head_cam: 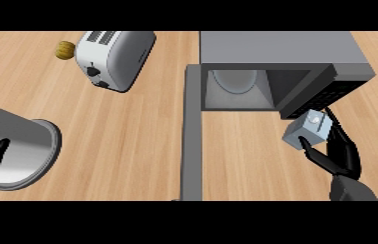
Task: Pick up the milk, place it into the microwave and close the microwave
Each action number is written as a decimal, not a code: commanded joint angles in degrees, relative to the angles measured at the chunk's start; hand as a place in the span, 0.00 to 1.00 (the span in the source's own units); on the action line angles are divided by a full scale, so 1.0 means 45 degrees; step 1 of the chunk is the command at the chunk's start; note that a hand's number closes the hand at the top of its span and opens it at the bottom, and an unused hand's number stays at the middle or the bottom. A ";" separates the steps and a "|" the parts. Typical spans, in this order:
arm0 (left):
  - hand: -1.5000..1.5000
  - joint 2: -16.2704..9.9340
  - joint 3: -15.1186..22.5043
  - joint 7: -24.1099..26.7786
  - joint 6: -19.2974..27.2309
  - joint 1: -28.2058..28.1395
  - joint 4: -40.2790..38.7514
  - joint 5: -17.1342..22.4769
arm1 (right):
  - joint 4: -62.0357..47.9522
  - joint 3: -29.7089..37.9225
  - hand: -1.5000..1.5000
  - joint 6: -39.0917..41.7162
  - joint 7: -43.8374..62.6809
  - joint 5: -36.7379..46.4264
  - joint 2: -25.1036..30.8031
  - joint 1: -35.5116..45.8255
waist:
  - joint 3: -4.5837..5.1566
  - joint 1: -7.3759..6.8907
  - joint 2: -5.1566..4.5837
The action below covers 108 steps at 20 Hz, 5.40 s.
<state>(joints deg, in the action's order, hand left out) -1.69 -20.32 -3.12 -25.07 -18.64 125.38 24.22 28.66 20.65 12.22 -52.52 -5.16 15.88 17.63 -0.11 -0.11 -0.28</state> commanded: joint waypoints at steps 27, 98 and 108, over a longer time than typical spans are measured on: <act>0.00 0.0183 -0.1019 0.0318 -0.1174 -0.0964 -0.0189 0.0959 | 1.3174 -0.4241 1.00 -0.2188 0.4712 0.0570 -0.3132 -0.4308 | 0.0048 0.0096 0.0129; 0.00 -0.1167 0.0247 -0.0545 -0.1548 0.3159 -0.2214 -0.0385 | 0.5216 -0.1625 0.00 -0.9979 0.3347 0.4614 -0.3016 0.2781 | 0.0009 -0.2585 -0.0838; 0.00 -0.0767 0.0799 -0.0501 -0.1387 0.3325 -0.2235 -0.0949 | 0.5009 -0.1323 0.00 -0.9531 0.3572 0.4282 -0.2611 0.2669 | 0.0014 -0.2387 -0.0723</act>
<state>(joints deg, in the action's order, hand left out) -5.75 -17.52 -5.41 -31.75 -4.12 115.30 20.93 61.60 12.17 -32.25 -48.66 14.80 2.20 21.59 0.56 -9.29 -0.51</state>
